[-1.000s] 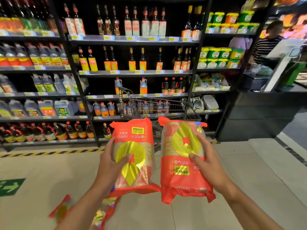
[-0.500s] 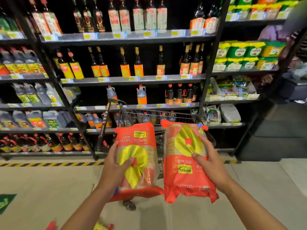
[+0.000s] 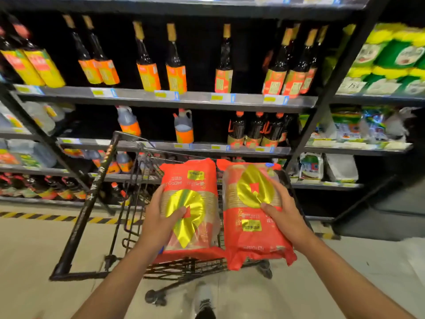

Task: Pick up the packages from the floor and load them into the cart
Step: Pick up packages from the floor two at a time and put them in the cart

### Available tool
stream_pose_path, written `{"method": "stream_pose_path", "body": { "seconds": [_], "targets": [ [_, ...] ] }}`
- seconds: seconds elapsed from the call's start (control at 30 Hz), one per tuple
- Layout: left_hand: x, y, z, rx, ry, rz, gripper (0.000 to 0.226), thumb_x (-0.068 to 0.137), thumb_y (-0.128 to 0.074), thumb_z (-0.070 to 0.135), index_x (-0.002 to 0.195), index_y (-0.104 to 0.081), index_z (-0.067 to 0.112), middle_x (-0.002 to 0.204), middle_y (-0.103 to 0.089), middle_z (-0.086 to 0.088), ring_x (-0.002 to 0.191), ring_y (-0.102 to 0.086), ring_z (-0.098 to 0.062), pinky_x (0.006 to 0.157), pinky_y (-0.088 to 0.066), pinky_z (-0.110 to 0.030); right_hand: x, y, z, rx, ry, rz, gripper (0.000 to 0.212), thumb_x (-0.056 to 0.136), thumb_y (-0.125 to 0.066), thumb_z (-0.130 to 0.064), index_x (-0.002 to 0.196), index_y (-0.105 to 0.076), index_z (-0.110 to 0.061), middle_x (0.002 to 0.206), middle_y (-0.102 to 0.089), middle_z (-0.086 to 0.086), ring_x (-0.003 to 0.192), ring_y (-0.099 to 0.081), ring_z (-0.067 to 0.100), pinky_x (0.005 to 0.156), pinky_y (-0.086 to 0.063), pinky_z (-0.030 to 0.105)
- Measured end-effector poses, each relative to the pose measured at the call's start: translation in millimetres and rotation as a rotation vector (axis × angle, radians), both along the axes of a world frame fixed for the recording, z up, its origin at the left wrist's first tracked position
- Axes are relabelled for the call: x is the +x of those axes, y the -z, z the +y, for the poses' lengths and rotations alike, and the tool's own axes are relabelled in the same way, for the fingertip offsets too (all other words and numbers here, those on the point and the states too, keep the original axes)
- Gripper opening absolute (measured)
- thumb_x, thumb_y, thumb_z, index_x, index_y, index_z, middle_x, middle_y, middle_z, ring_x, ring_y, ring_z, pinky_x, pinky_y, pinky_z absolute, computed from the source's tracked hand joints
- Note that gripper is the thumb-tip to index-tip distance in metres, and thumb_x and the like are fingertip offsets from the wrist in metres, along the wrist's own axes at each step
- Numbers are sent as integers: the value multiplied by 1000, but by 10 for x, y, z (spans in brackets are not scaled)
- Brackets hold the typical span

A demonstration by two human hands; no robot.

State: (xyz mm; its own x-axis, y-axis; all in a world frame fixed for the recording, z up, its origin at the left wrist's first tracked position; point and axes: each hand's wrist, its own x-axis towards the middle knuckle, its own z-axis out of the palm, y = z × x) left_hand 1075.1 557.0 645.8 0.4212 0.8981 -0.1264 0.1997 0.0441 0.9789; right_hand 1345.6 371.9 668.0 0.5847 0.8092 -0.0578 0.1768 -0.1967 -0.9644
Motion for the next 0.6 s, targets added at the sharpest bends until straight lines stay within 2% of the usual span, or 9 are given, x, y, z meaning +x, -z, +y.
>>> {"method": "stream_pose_path", "body": {
  "seconds": [0.1,0.2,0.27,0.33,0.37,0.43,0.53,0.57,0.6],
  "targets": [
    [366,268,318,-36,21,36,74,84,-80,23,144,-41,43,139,-54,10,126,-57,-15,103,-51,-45,385,232,338,-57,20,62,62,95,-63,-5,138,-42,-45,144,-46,1,93,-66,-12,63,-56,13],
    [678,572,562,-92,34,68,85,71,-86,43,144,-42,47,139,-57,7,123,-61,-17,100,-54,-53,724,497,592,-66,39,67,63,95,-61,1,143,-40,-33,150,-41,1,94,-60,-22,67,-51,5],
    [869,823,667,-121,24,96,91,65,-87,56,143,-41,51,140,-55,4,126,-60,-22,100,-52,-56,934,729,728,-93,16,35,66,92,-67,-7,148,-40,-26,150,-48,-1,105,-60,-16,78,-51,8],
    [1032,1122,722,-135,-6,146,95,59,-86,66,142,-40,55,141,-53,3,128,-57,-23,103,-50,-57,1122,1036,835,-134,-4,-19,72,84,-71,-27,149,-39,-23,138,-59,-16,115,-61,-4,91,-52,18],
    [1105,1295,752,-142,-11,154,95,58,-86,68,141,-40,56,142,-52,4,129,-56,-22,104,-50,-56,1230,1226,888,-159,-30,-63,74,82,-71,-34,149,-39,-27,138,-59,-18,122,-58,3,99,-51,26],
    [1262,1650,799,-139,-20,198,93,58,-85,69,139,-40,57,144,-52,6,131,-55,-20,106,-48,-55,1477,1695,979,-200,-47,-102,78,83,-72,-33,152,-35,-33,155,-45,-5,141,-42,12,115,-38,41],
    [1421,2199,780,-167,-88,259,91,61,-82,69,139,-39,55,143,-49,4,131,-53,-19,109,-45,-54,1717,2368,1052,-249,-128,-120,84,83,-69,-25,157,-29,-28,163,-30,-7,147,-33,20,119,-29,46],
    [1480,2339,750,-174,-99,265,86,63,-81,66,138,-40,54,143,-48,3,131,-52,-19,111,-44,-52,1753,2545,1070,-280,-147,-110,85,83,-67,-26,157,-28,-30,162,-31,-15,141,-38,21,118,-31,43],
    [1544,2468,706,-179,-115,271,80,65,-80,62,135,-40,56,141,-49,4,131,-52,-18,111,-44,-51,1773,2720,1073,-310,-147,-114,84,83,-68,-25,157,-29,-30,157,-33,-26,132,-43,16,115,-32,31]
  ]
}}
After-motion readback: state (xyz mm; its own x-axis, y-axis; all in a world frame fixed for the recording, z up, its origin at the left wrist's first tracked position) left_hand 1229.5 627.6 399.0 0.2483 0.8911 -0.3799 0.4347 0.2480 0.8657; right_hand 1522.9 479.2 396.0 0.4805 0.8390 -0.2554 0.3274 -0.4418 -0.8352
